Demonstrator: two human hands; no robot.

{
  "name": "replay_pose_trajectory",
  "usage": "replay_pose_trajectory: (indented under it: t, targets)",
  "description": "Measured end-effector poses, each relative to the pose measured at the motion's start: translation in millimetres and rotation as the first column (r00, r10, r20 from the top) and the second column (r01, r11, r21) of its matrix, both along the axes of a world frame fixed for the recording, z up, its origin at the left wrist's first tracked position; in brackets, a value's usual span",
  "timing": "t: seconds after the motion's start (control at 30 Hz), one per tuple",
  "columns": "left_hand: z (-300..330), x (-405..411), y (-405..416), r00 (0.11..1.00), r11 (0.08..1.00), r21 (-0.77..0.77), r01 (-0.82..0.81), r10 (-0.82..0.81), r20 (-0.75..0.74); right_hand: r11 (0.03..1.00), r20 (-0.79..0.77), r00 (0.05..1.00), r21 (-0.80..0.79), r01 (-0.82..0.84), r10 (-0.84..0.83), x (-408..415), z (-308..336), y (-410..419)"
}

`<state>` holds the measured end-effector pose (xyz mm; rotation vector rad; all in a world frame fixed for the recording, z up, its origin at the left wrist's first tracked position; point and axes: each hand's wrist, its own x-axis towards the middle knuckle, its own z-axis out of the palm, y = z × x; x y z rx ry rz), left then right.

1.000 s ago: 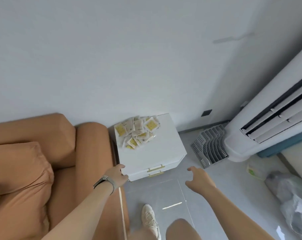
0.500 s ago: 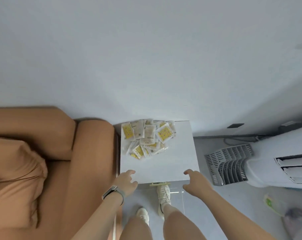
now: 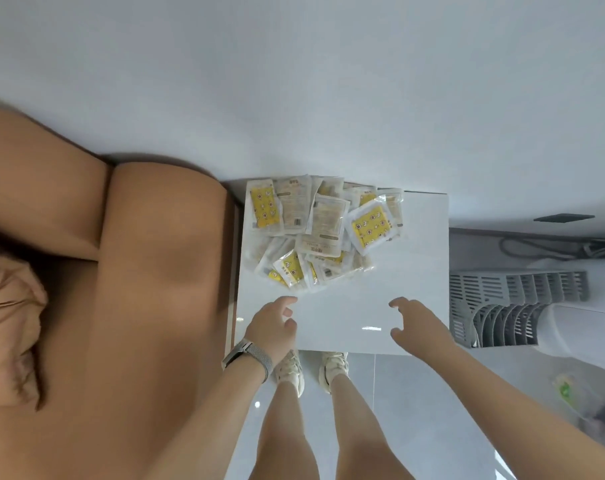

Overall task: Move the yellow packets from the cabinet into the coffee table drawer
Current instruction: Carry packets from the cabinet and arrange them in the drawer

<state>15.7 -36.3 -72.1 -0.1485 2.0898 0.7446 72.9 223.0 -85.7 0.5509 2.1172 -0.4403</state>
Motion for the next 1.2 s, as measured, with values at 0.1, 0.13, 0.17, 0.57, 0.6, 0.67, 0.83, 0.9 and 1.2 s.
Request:
replay_pose_trajectory:
  t: [0.1,0.13,0.17,0.57,0.6,0.67,0.83,0.9,1.2]
  targets:
    - [-21,-17,4,1.000,1.000,0.001,-0.006,0.006,0.000,0.997,-0.112,0.991,-0.028,0.067,-0.070,-26,-23,-1]
    - [-26,-21,7,1.000,1.000,0.008,-0.003,0.003,0.001,0.994,-0.168,0.980,-0.049,0.102,-0.109,-36,-29,0]
    - [-32,-24,11,1.000,1.000,0.019,0.000,0.000,0.002,0.986,-0.227,0.960,-0.074,0.148,-0.161,-46,-33,1]
    - [-47,-16,46,0.969,0.961,0.139,-0.238,0.224,0.108,0.957,-0.429,0.855,0.136,-0.257,0.291,-158,-47,24]
    - [-47,-14,47,0.966,0.960,0.136,-0.245,0.231,0.113,0.948,-0.410,0.854,0.141,-0.287,0.319,-162,-48,23]
    - [-48,-14,50,0.962,0.956,0.135,-0.260,0.243,0.126,0.938,-0.396,0.850,0.144,-0.317,0.348,-167,-51,21]
    - [-51,-19,51,0.959,0.952,0.146,-0.270,0.252,0.128,0.921,-0.424,0.818,0.198,-0.335,0.389,-167,-60,23]
    - [-51,-24,51,0.960,0.951,0.151,-0.269,0.251,0.126,0.922,-0.422,0.820,0.209,-0.327,0.387,-164,-63,24]
    - [-49,-36,55,0.961,0.944,0.191,-0.268,0.247,0.127,0.937,-0.442,0.832,0.255,-0.240,0.334,-144,-65,38]
